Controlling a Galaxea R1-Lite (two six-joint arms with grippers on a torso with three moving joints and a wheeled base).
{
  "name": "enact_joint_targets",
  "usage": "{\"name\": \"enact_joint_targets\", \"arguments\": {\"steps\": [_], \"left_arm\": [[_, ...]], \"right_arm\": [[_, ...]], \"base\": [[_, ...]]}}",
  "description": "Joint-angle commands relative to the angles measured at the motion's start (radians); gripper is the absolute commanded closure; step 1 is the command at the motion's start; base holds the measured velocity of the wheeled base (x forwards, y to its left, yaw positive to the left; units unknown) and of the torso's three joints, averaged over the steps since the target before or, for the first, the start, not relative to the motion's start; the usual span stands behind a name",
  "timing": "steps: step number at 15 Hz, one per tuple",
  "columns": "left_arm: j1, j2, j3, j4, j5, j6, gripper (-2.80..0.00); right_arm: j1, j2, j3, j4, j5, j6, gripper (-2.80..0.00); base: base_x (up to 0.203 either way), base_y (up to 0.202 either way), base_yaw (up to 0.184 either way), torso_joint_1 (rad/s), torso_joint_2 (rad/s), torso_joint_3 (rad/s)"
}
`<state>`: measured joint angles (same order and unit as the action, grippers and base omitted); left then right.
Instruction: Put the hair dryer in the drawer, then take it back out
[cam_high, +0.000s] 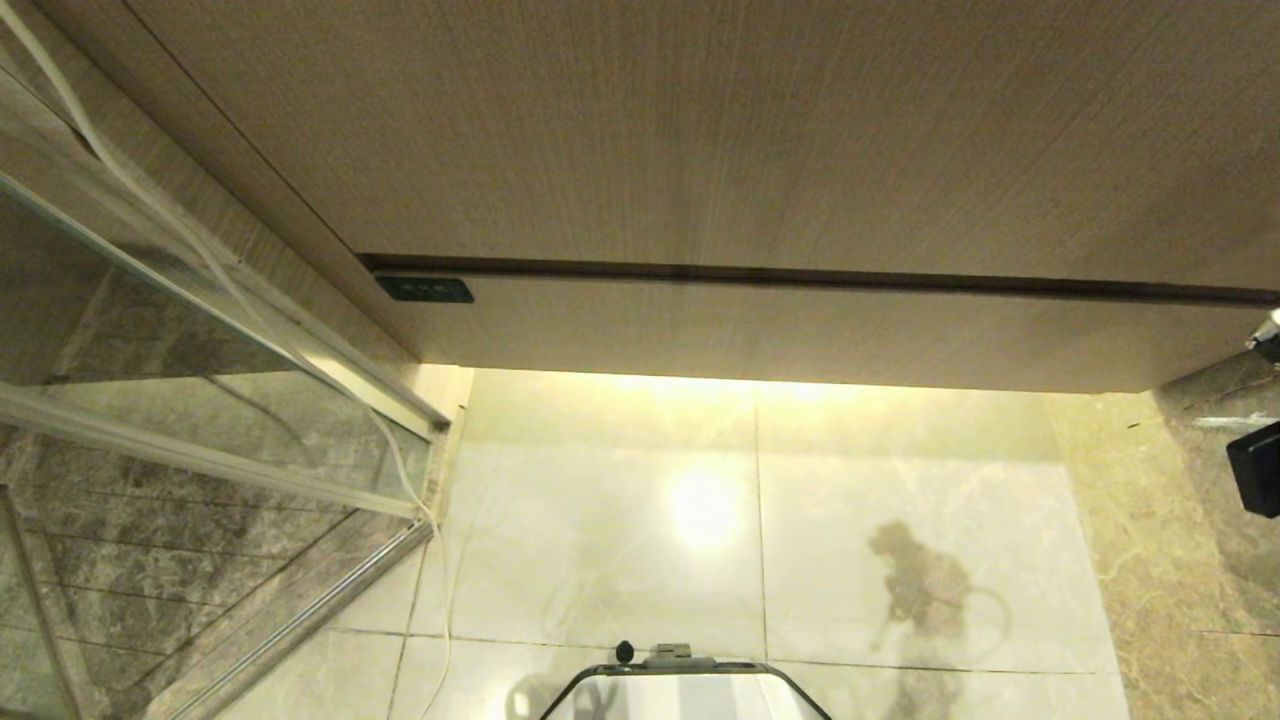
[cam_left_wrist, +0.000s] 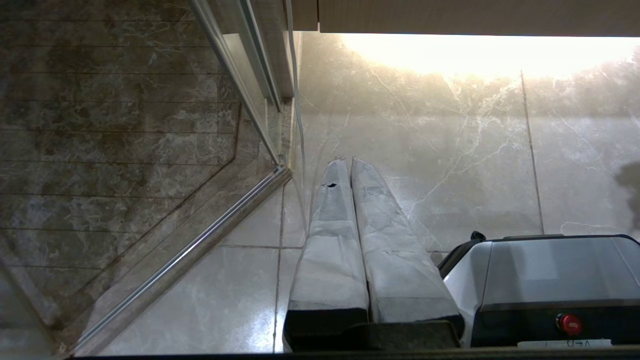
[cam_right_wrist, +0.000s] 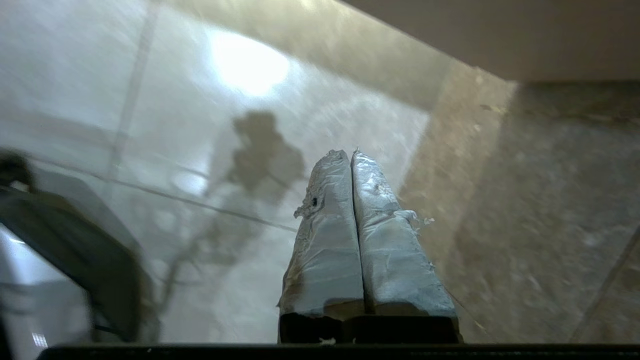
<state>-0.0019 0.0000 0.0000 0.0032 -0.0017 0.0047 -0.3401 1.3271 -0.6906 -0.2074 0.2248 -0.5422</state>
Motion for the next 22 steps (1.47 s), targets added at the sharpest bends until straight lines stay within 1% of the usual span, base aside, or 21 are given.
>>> {"name": "enact_joint_targets", "arguments": {"steps": [1,3,5,7,9,12,15,17,19,21,22], "left_arm": [[-0.001,0.0,0.0,0.0,0.0,0.0,0.0],[0.0,0.0,0.001,0.0,0.0,0.0,0.0],[0.0,0.0,0.0,0.0,0.001,0.0,0.0],[0.0,0.0,0.0,0.0,0.0,0.0,0.0],[0.0,0.0,0.002,0.0,0.0,-0.001,0.0],[-0.001,0.0,0.002,0.0,0.0,0.0,0.0],[0.0,0.0,0.002,0.0,0.0,0.0,0.0],[0.0,0.0,0.001,0.0,0.0,-0.001,0.0],[0.0,0.0,0.0,0.0,0.001,-0.001,0.0],[0.0,0.0,0.0,0.0,0.001,-0.002,0.0],[-0.001,0.0,0.001,0.0,0.001,-0.002,0.0]], "right_arm": [[0.053,-0.111,0.018,0.014,0.022,0.058,0.0],[0.11,-0.256,0.088,0.032,0.026,0.118,0.0],[0.193,-0.42,0.191,0.045,0.019,0.192,0.0],[0.276,-0.615,0.309,0.049,-0.012,0.274,0.0],[0.358,-0.823,0.438,0.055,-0.063,0.339,0.0],[0.441,-1.113,0.619,0.059,-0.14,0.385,0.0],[0.49,-1.337,0.689,0.096,-0.177,0.407,0.0],[0.497,-1.367,0.703,0.138,-0.19,0.424,0.0],[0.495,-1.367,0.725,0.068,-0.196,0.447,0.0],[0.495,-1.367,0.731,0.094,-0.201,0.505,0.0],[0.495,-1.367,0.731,0.094,-0.203,0.514,0.0]], "base": [[0.0,0.0,0.0,0.0,0.0,0.0],[0.0,0.0,0.0,0.0,0.0,0.0],[0.0,0.0,0.0,0.0,0.0,0.0],[0.0,0.0,0.0,0.0,0.0,0.0],[0.0,0.0,0.0,0.0,0.0,0.0],[0.0,0.0,0.0,0.0,0.0,0.0],[0.0,0.0,0.0,0.0,0.0,0.0],[0.0,0.0,0.0,0.0,0.0,0.0],[0.0,0.0,0.0,0.0,0.0,0.0],[0.0,0.0,0.0,0.0,0.0,0.0],[0.0,0.0,0.0,0.0,0.0,0.0]]}}
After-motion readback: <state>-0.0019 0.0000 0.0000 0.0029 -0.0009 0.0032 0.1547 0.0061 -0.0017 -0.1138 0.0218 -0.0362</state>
